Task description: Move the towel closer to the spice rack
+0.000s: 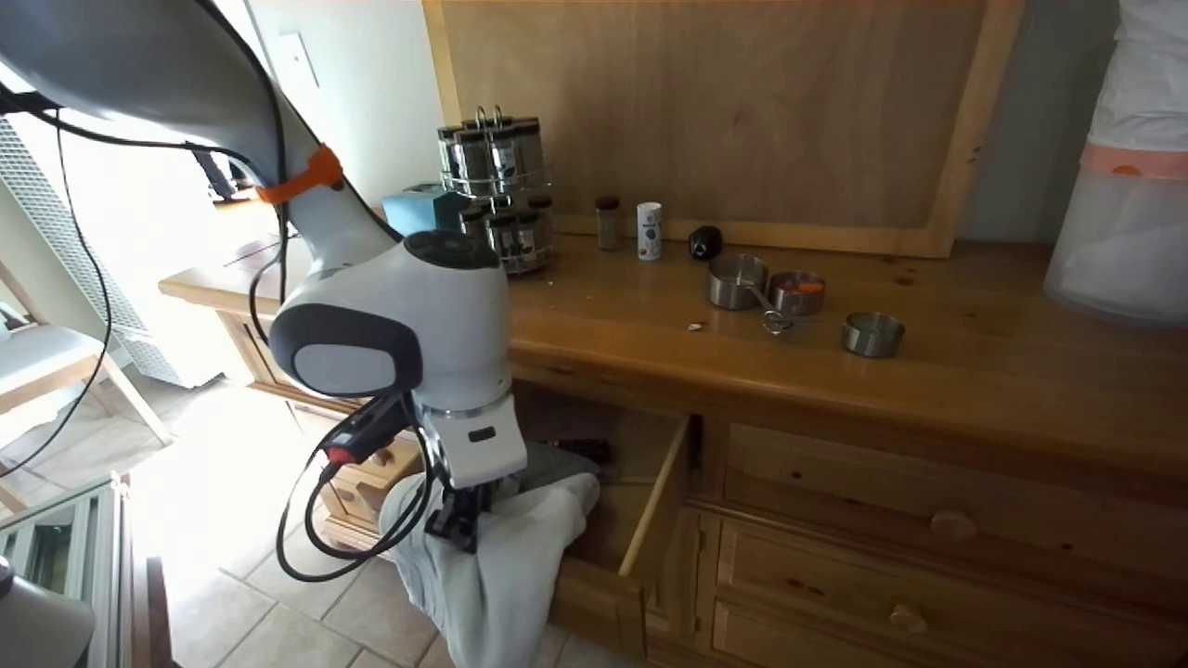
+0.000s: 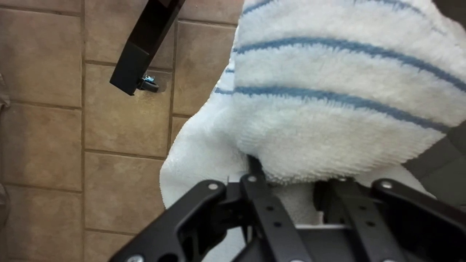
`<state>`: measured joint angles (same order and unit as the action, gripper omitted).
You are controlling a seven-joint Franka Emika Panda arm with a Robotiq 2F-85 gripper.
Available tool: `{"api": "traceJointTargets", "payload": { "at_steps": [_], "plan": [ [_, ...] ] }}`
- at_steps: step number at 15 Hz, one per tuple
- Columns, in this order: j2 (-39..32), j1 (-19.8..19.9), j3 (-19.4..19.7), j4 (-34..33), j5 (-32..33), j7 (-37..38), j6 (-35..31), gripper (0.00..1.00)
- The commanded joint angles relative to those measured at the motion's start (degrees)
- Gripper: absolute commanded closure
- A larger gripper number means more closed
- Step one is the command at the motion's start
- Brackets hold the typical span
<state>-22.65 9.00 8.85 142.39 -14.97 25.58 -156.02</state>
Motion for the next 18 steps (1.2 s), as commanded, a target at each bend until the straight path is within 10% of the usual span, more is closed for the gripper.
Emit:
{"api": "traceJointTargets", "payload": {
  "at_steps": [1, 18],
  "plan": [
    [5.5, -1.9, -0.1, 3.8, -1.2, -0.8, -0.2, 0.92],
    [22.1, -4.3, -0.4, 10.7, 1.2, -0.4, -1.1, 0.92]
  ]
}}
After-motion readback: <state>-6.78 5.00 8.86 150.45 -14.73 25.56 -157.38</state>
